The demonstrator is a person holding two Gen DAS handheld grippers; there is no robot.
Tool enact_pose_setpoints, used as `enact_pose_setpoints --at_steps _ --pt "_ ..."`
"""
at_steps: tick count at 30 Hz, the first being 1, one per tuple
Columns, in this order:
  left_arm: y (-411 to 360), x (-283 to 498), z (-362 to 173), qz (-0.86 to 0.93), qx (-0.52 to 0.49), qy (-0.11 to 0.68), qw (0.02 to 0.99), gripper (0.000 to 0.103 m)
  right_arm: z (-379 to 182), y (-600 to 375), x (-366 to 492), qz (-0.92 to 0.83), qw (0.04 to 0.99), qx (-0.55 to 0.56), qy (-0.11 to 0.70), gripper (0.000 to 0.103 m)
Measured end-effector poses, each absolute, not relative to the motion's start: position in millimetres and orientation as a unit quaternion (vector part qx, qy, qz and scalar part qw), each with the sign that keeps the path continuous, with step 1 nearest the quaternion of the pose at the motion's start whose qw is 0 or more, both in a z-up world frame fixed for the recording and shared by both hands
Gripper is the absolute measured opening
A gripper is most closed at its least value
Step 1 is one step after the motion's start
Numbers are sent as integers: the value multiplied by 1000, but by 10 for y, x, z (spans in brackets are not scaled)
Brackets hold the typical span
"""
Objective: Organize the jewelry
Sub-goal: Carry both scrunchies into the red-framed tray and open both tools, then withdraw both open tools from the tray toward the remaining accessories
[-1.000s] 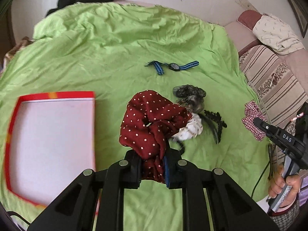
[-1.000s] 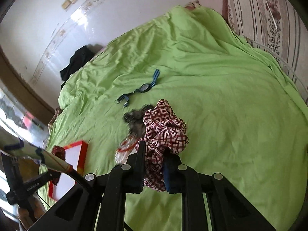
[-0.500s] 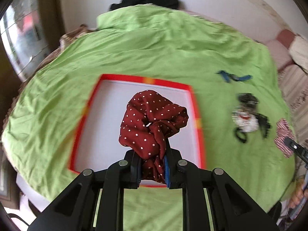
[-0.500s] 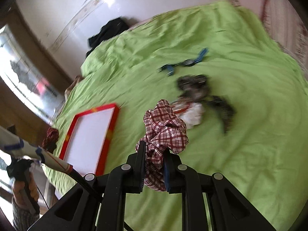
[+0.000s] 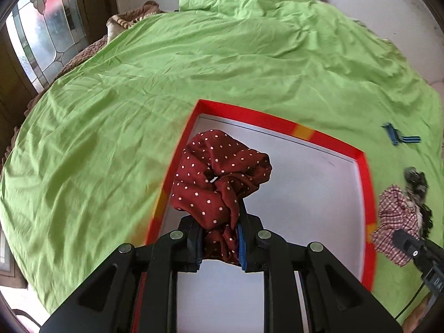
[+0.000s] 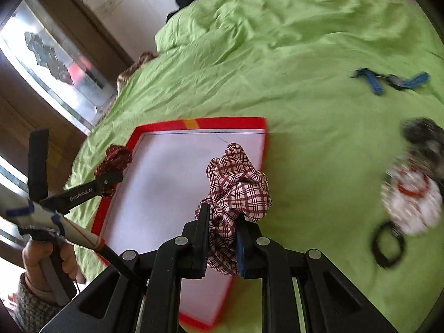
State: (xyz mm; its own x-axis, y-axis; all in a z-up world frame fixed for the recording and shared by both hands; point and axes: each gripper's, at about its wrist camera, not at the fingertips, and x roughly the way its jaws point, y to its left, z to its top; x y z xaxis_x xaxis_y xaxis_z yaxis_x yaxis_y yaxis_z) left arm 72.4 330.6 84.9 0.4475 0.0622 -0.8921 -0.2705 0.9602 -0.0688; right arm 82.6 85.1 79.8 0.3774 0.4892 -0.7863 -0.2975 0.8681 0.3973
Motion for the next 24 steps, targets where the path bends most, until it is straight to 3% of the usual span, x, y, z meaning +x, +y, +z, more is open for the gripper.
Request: enact_pose_setpoints --at_steps 6,8,10,13,17,19,24 --pt "3487 1058 617 113 -109 525 837 22 518 1176 1178 226 825 64 514 22" --pt "3523 1108 590 113 -119 519 839 29 474 1221 1275 214 831 48 512 36" --pt "3549 1129 568 103 -137 517 838 38 509 1228 1303 209 836 42 506 59" --pt "3519 1056 619 98 -148 512 840 48 670 1144 1217 213 847 40 486 71" --pt "3418 823 791 90 -137 492 855 56 971 813 887 207 861 45 463 71" --pt "3354 644 897 91 -126 481 863 60 1108 546 631 203 870 58 446 77" --pt "3135 343 1148 106 -93 462 876 60 1196 -111 75 157 889 63 426 78"
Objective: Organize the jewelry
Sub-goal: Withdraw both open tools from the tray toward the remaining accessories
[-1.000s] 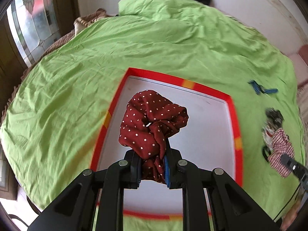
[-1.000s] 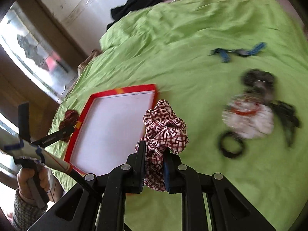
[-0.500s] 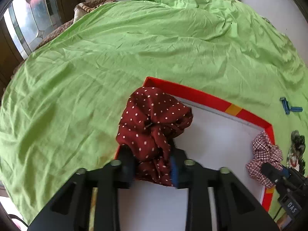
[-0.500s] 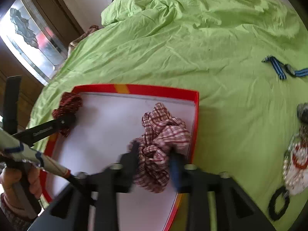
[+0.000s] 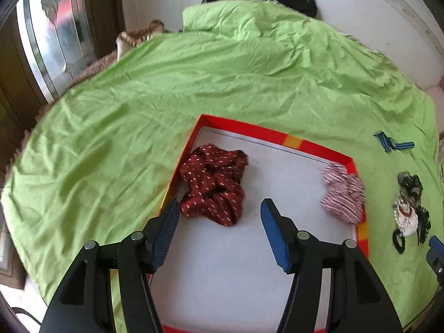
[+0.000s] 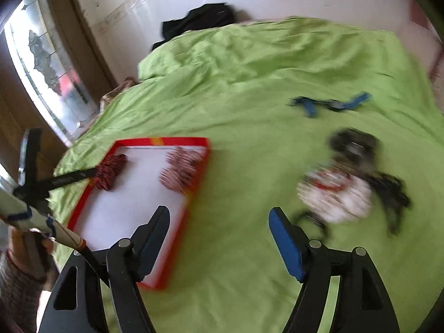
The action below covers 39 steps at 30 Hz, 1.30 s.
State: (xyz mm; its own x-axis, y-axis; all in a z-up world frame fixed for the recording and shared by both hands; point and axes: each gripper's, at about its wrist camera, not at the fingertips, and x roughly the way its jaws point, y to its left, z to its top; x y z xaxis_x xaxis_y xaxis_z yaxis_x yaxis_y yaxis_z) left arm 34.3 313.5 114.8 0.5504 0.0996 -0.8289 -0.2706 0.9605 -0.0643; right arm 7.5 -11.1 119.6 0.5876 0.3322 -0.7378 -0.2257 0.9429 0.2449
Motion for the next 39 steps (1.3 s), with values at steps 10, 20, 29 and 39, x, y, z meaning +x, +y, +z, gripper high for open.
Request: enact_pose_setpoints --at_steps 10,20,29,39 --pt "2057 -14 1510 58 -54 427 901 61 1129 -1263 -730 67 896 128 419 78" --pt "980 -431 1668 -15 -29 414 910 61 1098 -1964 -1231 15 899 180 399 78" --pt "581 -666 1647 -33 -13 411 911 61 920 -2167 -1451 1 895 194 403 78" --pt "677 -706 1444 -13 -22 444 896 61 705 -2425 -1505 -27 893 203 402 76"
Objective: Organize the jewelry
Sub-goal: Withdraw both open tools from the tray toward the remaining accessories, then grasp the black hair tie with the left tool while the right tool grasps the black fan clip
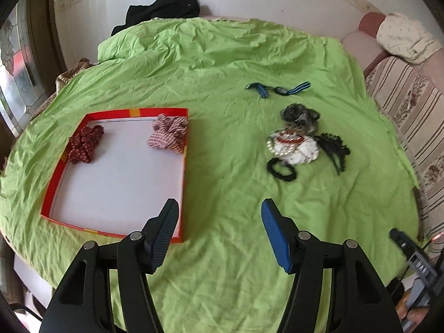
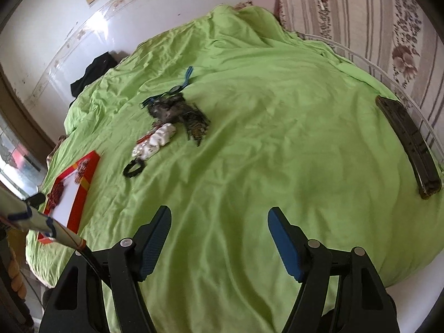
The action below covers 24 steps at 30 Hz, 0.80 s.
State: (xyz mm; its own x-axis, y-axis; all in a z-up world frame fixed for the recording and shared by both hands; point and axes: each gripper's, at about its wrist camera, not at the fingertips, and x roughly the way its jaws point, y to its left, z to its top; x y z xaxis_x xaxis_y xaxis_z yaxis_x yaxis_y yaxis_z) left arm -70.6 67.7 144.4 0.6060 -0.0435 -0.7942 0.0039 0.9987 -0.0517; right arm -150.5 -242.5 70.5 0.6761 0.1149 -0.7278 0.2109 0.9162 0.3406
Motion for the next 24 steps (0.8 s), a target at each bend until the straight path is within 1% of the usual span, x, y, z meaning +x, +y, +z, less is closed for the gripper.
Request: enact_pose_setpoints --at_steps 3,8,14,20,21,24 --pt "717 -627 1366 -8 -28 454 891 61 644 -2510 -1451 -33 890 212 403 72" --pt "602 -353 1153 -32 -44 484 874 61 601 -2573 -1368 -38 889 213 404 72" --pt "233 80 821 -77 -49 513 853 61 530 -2575 -1178 -27 884 215 414 72" --pt "-37 562 491 -104 -62 538 834 60 519 -2580 -726 -1 882 214 420 72" --pt "-80 646 435 -107 -62 541 832 59 529 -2579 -657 1 882 213 419 72" --pt "-139 801 316 -109 -65 551 825 52 567 -2559 -303 7 885 203 419 72"
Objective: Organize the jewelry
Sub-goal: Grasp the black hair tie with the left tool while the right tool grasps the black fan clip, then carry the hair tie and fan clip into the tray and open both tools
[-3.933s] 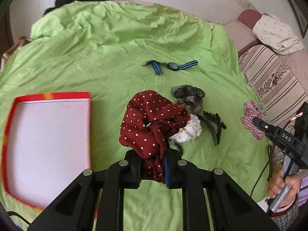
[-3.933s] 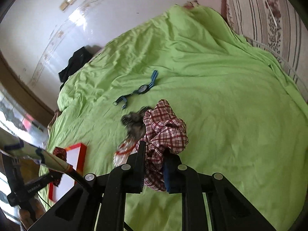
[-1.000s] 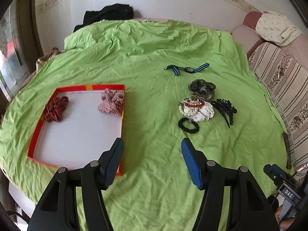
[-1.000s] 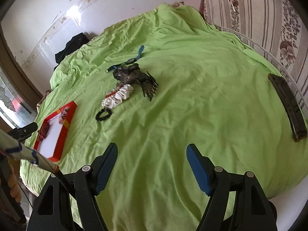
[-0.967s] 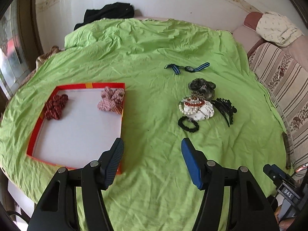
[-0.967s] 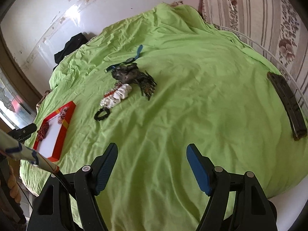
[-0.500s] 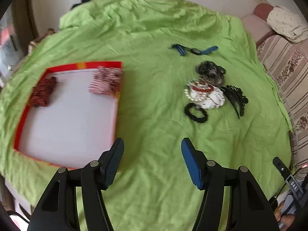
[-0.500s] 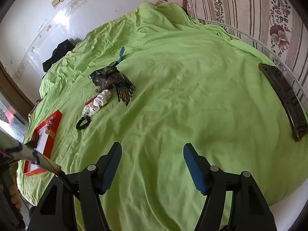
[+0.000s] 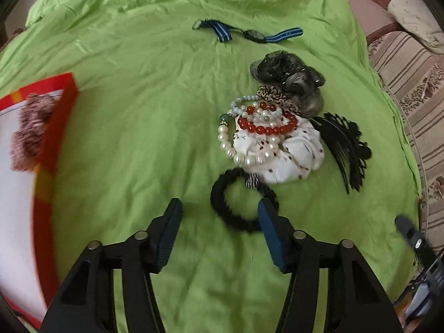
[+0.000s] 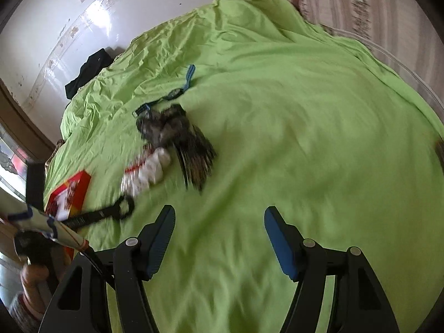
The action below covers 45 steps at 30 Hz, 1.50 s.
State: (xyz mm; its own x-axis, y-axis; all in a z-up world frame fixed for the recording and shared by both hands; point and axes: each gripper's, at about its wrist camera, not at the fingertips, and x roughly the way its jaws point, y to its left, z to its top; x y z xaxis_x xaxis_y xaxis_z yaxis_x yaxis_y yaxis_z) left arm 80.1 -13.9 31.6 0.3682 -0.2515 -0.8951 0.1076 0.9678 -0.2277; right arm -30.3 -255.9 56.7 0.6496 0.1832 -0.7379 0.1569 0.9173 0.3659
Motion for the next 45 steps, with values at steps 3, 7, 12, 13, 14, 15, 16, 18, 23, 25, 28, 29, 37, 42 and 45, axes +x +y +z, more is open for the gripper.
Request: enact_pose_setpoints --at_steps 3,7,12,13,14,15,16,18,23,25,28,29,37,42,45 --pt "-172 853 279 -114 -69 551 823 46 554 -2514 66 7 886 188 424 72" --pt "-156 859 247 -127 -75 558 817 8 443 -2431 491 9 880 178 441 72" --pt "-57 752 315 -143 -93 555 814 8 293 -2333 726 21 873 175 455 57" --pt "-17 709 352 -147 -100 553 814 8 288 -2318 742 35 869 187 456 40" --pt "12 670 386 -149 -103 550 815 8 307 -2290 744 35 868 185 459 40" --pt "44 621 430 -150 -106 546 817 8 327 -2269 715 34 871 180 457 39" --pt "68 579 467 -150 -106 542 820 8 361 -2228 673 35 874 170 454 39" --pt "96 508 533 -148 -107 535 825 8 405 -2172 558 42 876 162 452 39" --pt "173 222 731 -154 -111 520 833 8 575 -2161 200 55 880 166 441 34" --pt "212 108 807 -157 -115 514 835 8 652 -2168 27 63 880 176 437 20" --pt "301 -61 933 -160 -122 506 839 8 732 -2139 -142 72 879 184 434 16" --pt "334 -118 976 -161 -123 502 841 8 763 -2116 -207 75 879 184 433 16" --pt "820 -550 1343 -138 -134 464 865 8 890 -1961 -579 103 872 215 429 16" --pt "1340 -712 1483 -101 -150 445 877 8 1143 -1597 -644 148 870 210 420 16" --pt "1759 -767 1495 -66 -165 441 879 8 1261 -1256 -595 179 865 204 423 16"
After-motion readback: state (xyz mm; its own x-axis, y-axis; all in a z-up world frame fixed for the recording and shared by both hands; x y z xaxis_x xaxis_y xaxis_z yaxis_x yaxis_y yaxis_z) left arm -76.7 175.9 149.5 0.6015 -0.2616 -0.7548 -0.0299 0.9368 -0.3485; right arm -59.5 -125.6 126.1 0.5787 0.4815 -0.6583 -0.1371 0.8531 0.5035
